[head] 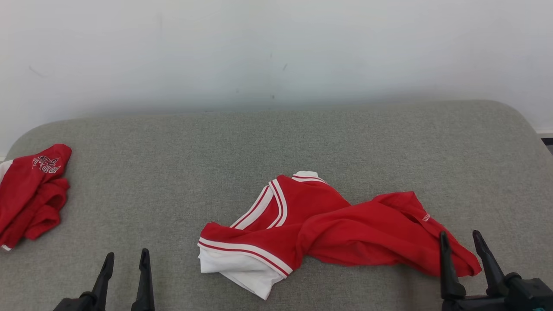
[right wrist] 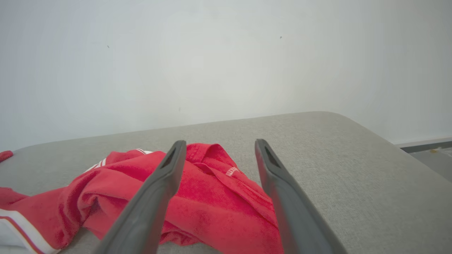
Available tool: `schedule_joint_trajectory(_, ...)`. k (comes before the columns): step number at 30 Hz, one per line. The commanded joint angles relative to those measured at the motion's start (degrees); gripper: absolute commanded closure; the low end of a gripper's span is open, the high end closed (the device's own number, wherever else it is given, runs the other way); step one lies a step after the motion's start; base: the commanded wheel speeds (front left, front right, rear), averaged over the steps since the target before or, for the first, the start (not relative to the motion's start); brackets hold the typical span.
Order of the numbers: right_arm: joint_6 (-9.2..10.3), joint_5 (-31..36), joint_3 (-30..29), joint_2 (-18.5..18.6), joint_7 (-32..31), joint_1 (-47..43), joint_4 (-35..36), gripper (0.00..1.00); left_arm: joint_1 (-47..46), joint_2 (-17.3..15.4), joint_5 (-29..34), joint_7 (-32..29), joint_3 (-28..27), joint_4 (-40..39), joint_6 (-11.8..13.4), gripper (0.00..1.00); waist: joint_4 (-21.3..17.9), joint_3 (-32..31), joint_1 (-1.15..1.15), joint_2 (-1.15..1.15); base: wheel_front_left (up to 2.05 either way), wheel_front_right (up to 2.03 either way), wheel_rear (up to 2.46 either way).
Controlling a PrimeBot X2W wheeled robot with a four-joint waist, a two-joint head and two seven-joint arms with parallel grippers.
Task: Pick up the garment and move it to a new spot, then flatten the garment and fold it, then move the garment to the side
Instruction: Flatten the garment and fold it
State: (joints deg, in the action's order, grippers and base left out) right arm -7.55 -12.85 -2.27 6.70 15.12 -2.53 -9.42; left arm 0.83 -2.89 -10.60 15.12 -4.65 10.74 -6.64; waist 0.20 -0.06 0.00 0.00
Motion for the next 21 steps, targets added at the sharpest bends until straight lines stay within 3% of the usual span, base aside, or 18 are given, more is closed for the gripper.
schedule_joint_trajectory(1,0.13,0.51,0.58,-0.3,0.03,-0.38,0.85,0.0,0.08,0.01,0.18,0.05,-0.25,0.21,-0.23,0.0,0.05,-0.06,0.0,0.0,0.0,0.0,0.0)
schedule_joint_trajectory(10,0.13,0.81,6.53,-2.3,0.04,-1.05,4.99,0.0,-0.39,0.01,0.44,0.05,-0.17,0.3,-0.39,0.0,1.22,-0.08,0.0,0.0,0.0,0.0,0.0)
schedule_joint_trajectory(21,0.13,1.76,7.9,-3.49,0.04,0.59,4.32,0.0,-3.71,-1.41,1.9,0.05,-0.8,-0.38,-0.69,0.0,0.49,1.7,0.0,0.0,0.0,0.0,0.0)
